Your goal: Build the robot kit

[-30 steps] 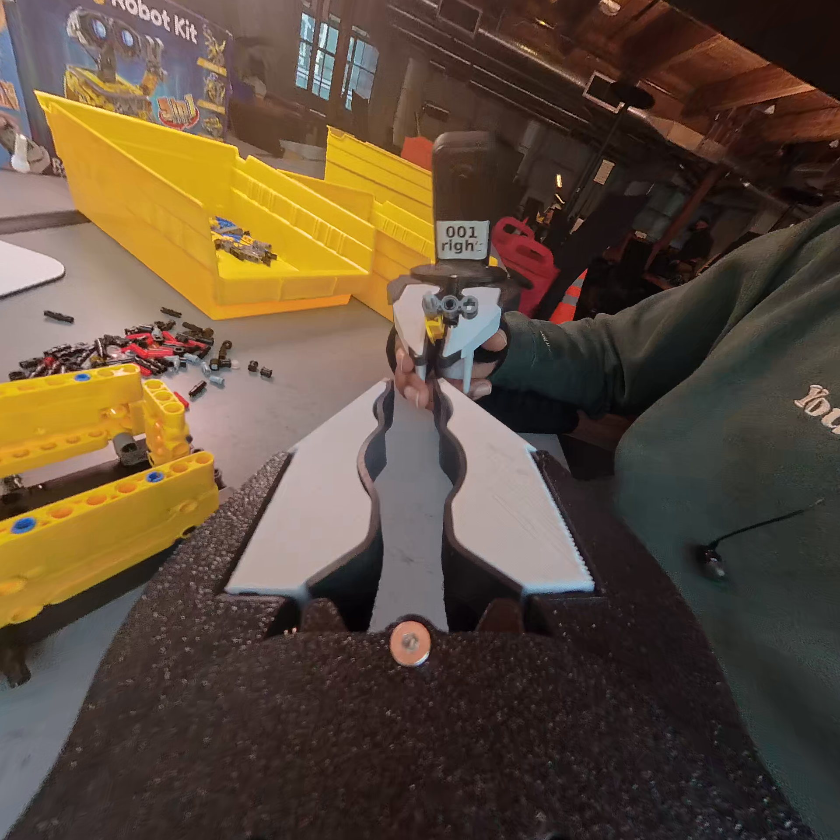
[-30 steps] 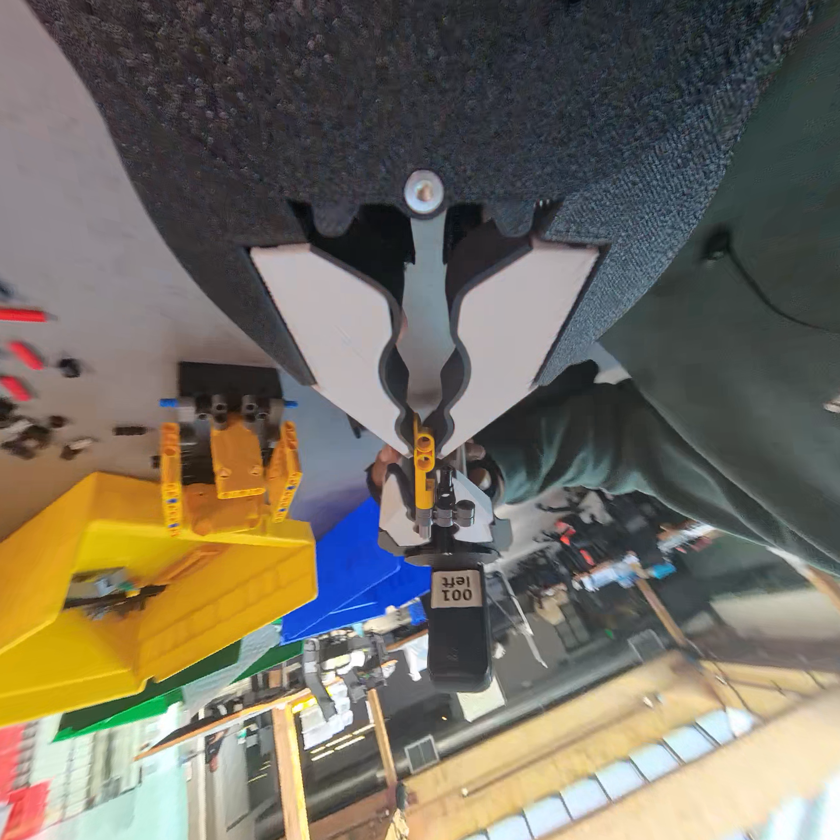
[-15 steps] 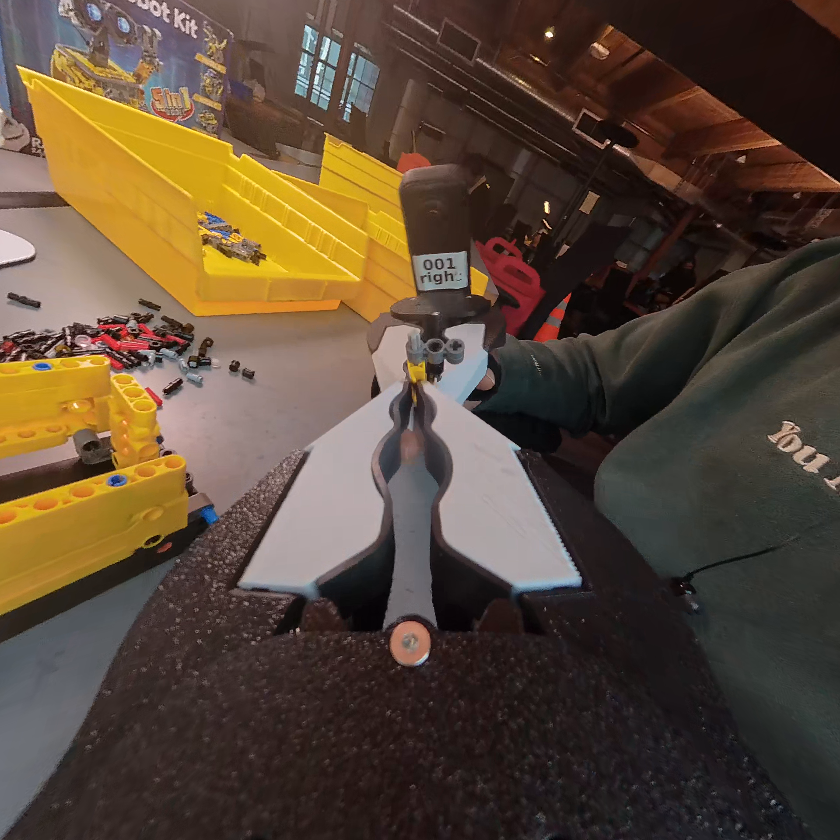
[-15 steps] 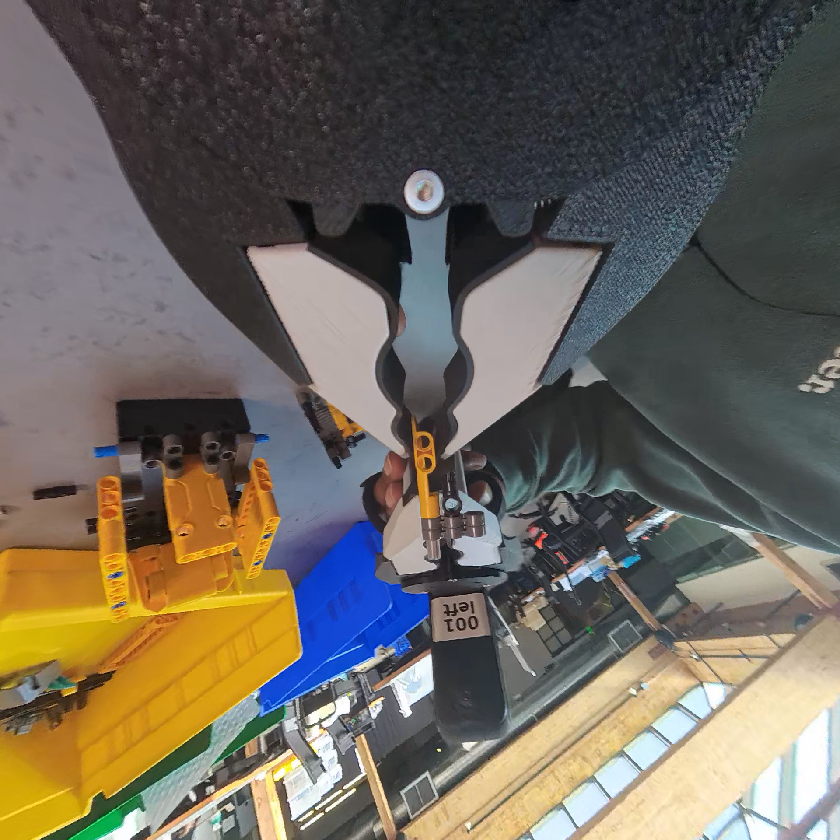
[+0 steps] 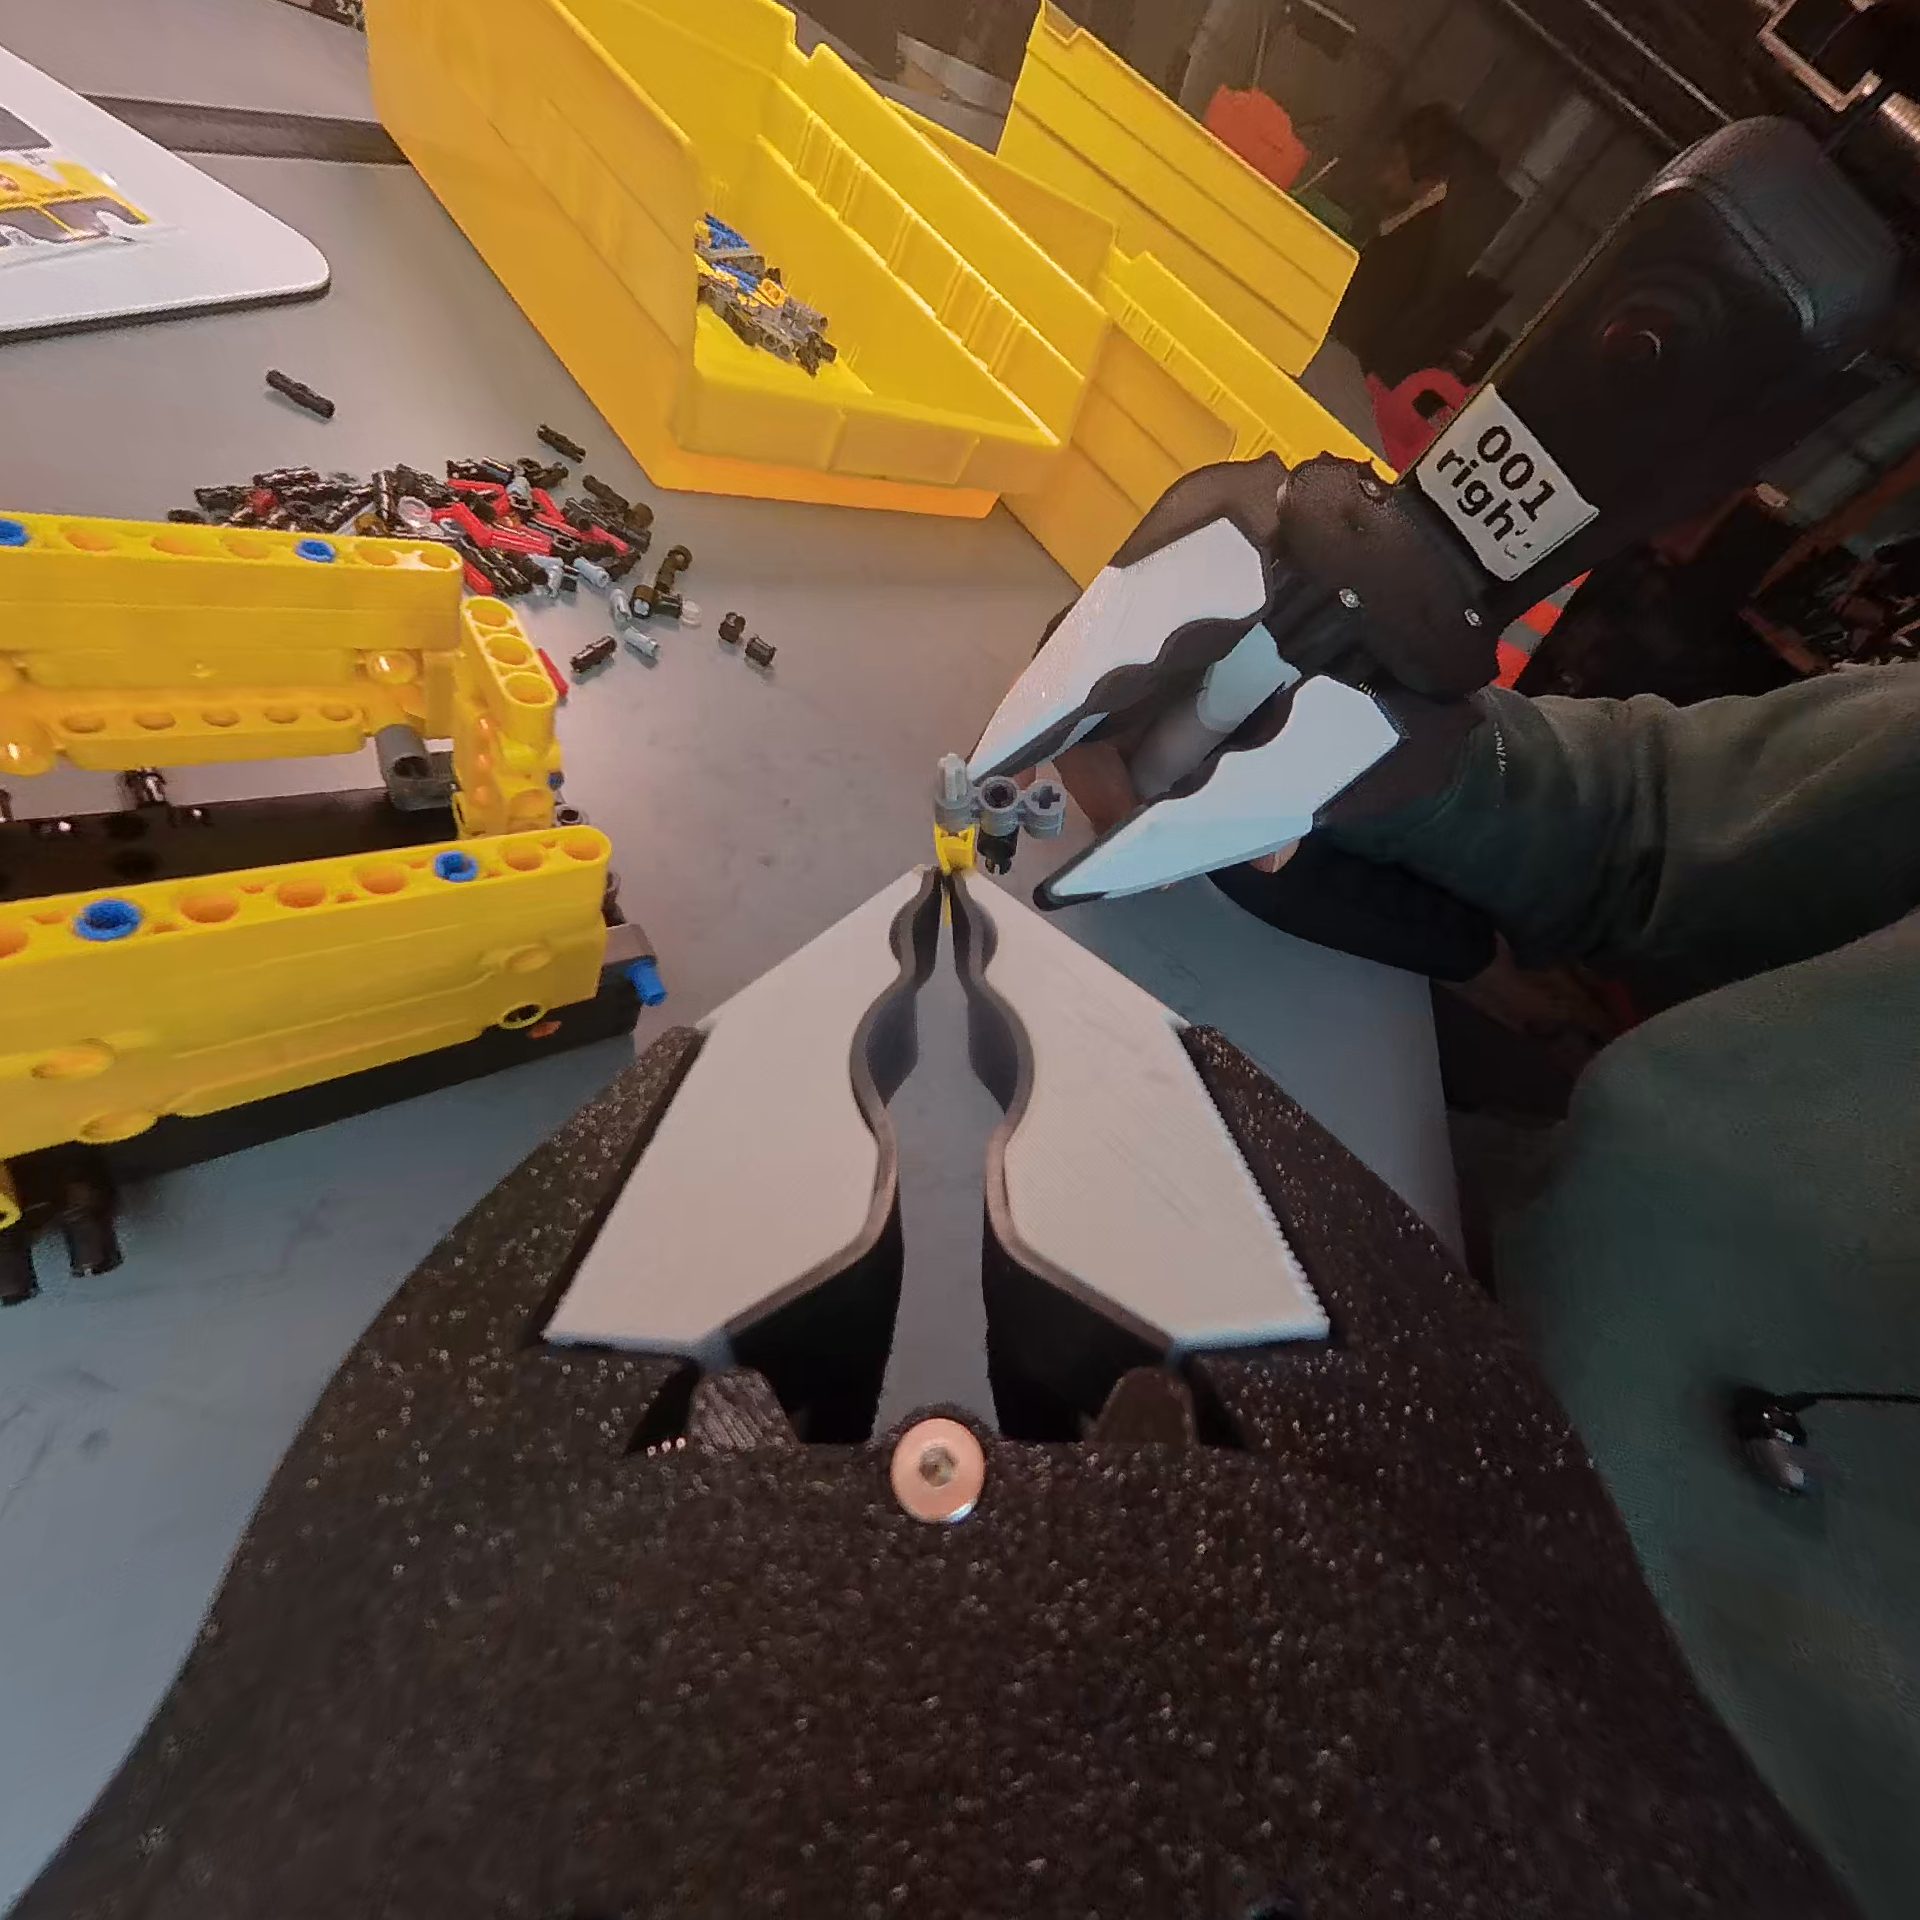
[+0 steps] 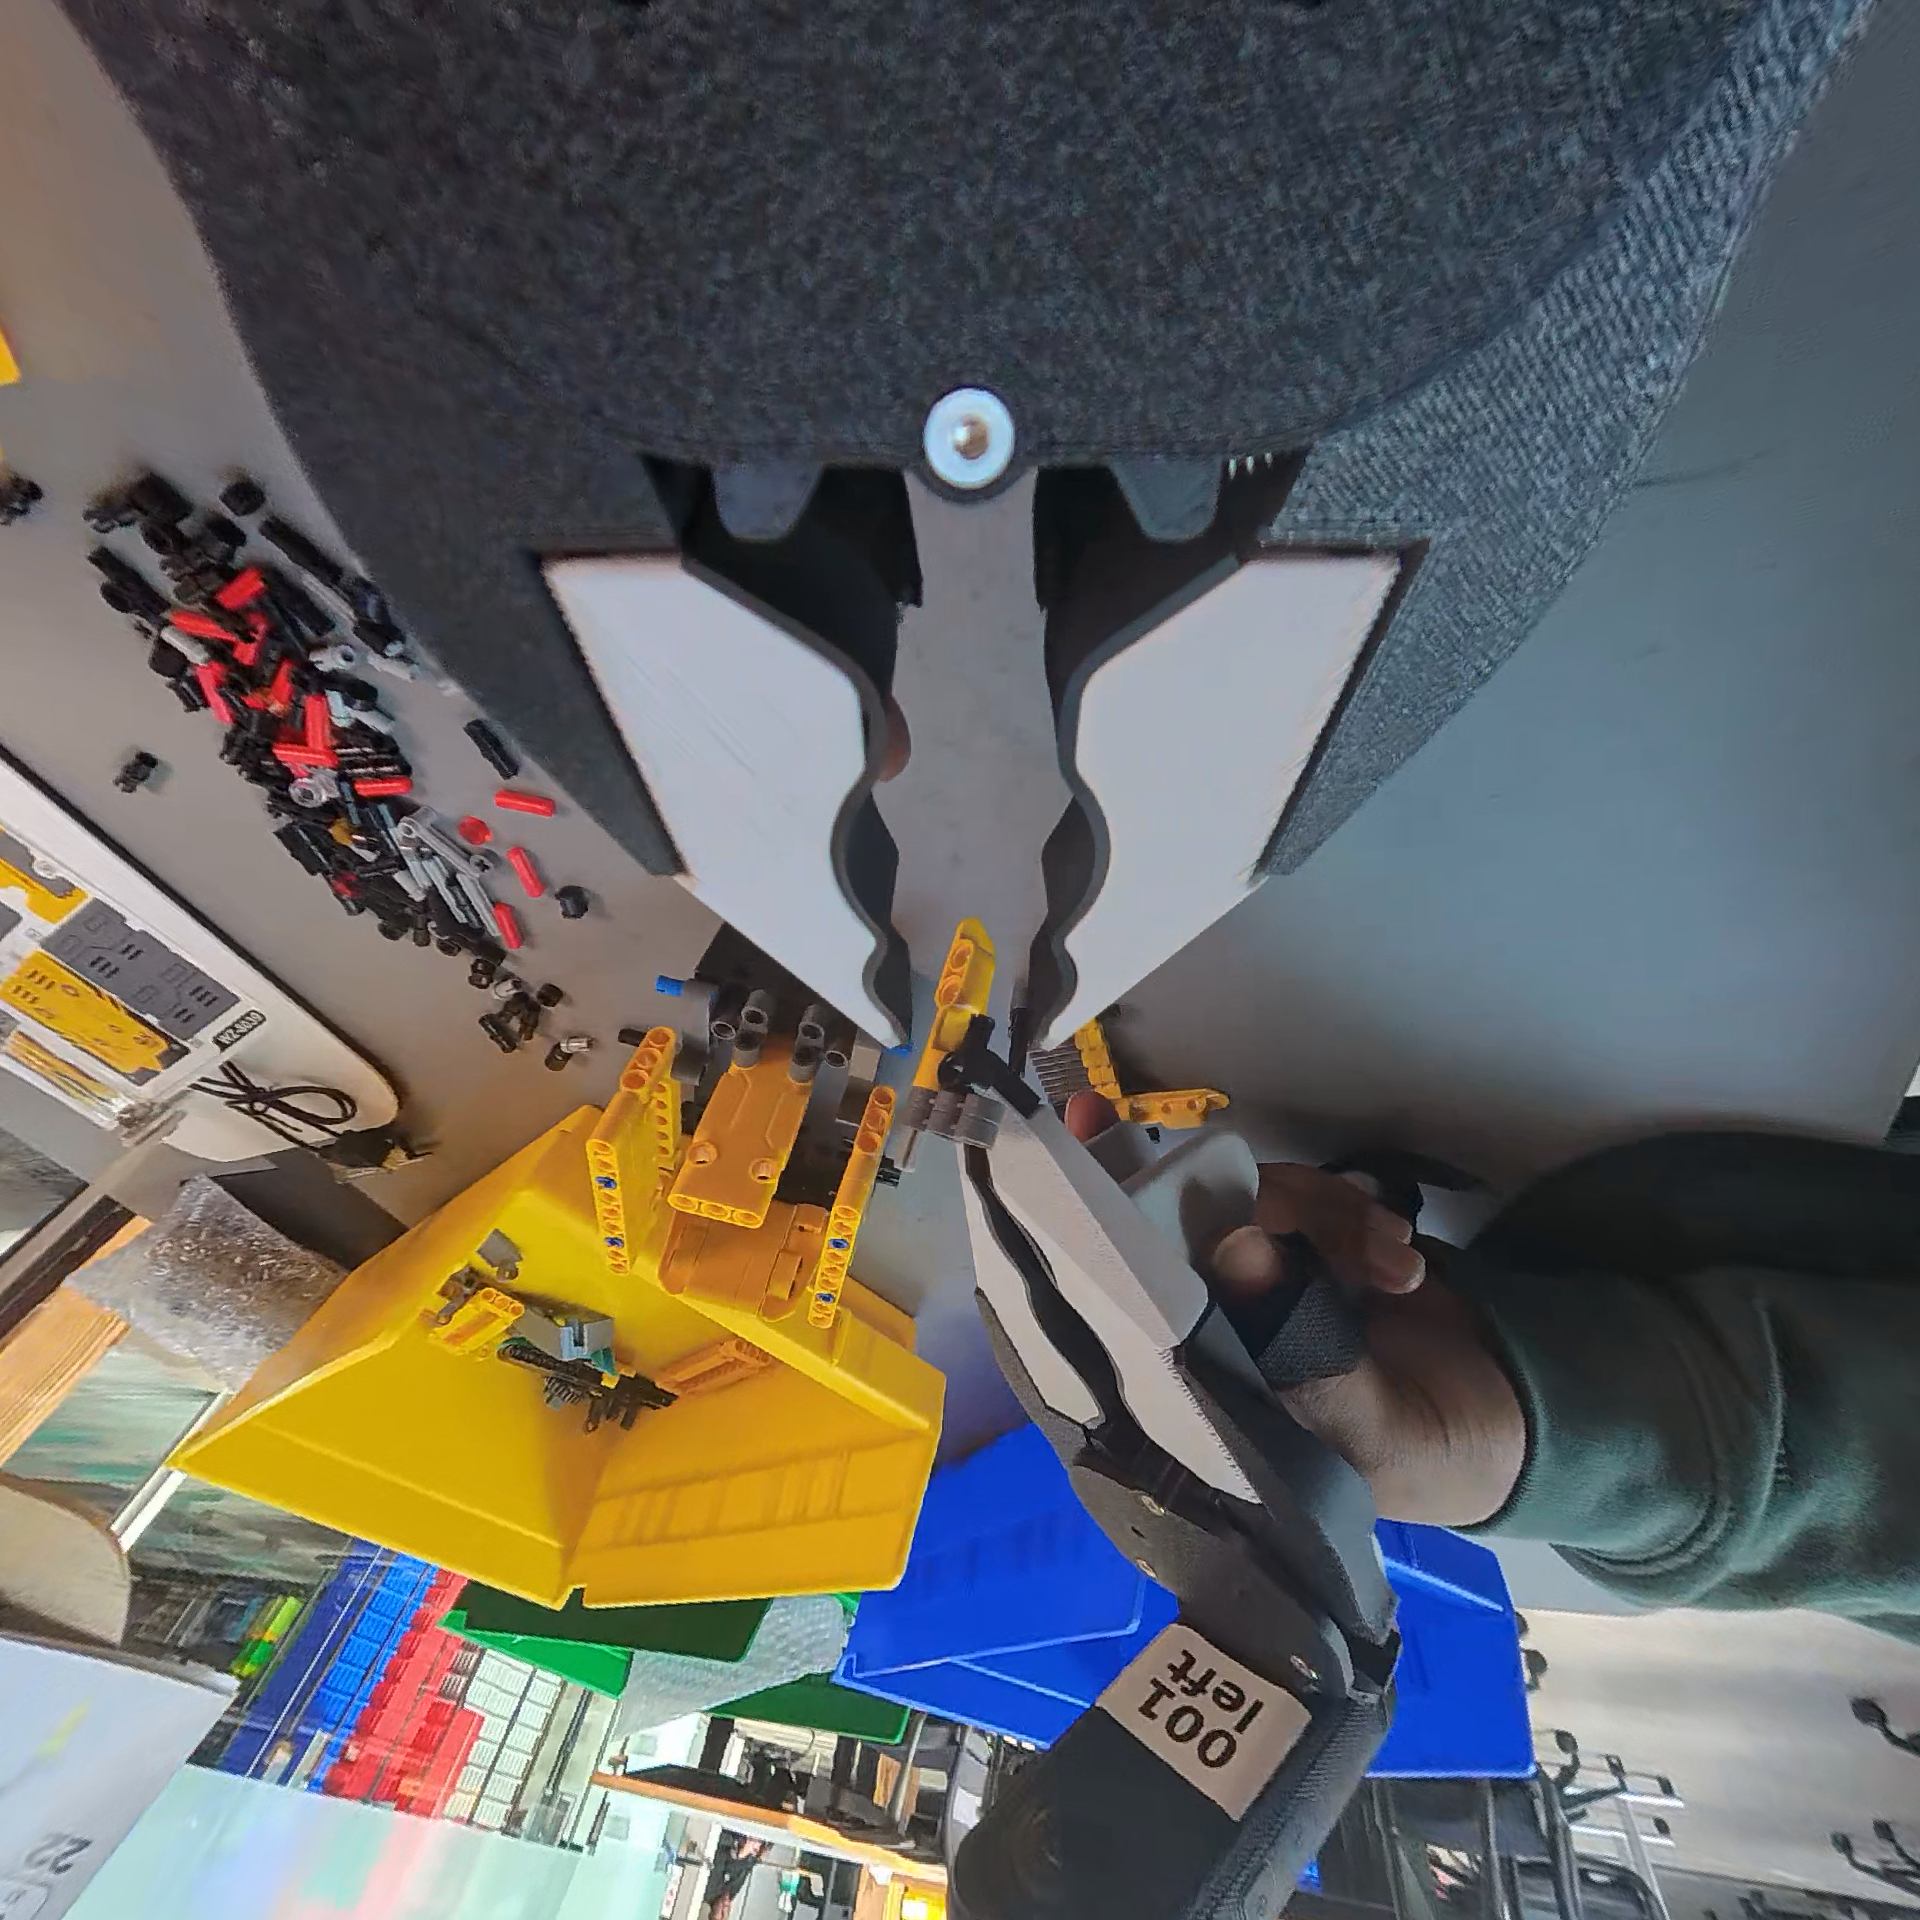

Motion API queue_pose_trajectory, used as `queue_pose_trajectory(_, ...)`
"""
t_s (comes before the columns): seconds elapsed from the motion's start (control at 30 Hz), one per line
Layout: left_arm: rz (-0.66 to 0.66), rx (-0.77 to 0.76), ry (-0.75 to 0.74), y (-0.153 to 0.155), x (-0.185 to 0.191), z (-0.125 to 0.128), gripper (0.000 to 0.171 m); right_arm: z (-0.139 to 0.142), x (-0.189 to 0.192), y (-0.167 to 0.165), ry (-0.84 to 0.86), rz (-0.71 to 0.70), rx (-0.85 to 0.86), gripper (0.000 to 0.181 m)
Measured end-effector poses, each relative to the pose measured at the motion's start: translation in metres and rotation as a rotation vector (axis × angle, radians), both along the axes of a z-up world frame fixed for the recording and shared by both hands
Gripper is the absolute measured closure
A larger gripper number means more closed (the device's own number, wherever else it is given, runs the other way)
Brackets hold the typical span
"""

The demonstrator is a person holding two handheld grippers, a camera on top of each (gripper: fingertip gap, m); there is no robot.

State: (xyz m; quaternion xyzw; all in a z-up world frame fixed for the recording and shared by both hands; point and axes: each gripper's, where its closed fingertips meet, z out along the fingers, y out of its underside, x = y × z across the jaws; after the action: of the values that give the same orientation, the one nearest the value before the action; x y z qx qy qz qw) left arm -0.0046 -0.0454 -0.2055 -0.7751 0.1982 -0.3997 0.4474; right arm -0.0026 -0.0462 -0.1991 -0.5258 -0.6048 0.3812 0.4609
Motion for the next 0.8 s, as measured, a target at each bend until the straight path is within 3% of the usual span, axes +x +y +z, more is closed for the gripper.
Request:
queue_pose_trajectory(0.53, -0.032, 0.007, 0.01, -0.006, 0.01, 0.0, 0.171, -0.007, 0.0, -0.003, -0.043, 0.016, -0.046, 0.168)
queue_pose_trajectory(0.8, -0.072, 0.028, -0.044, -0.012, 0.014, 0.01, 0.17, 0.003, 0.005, -0.009, -0.011, 0.076, -0.229, 0.169)
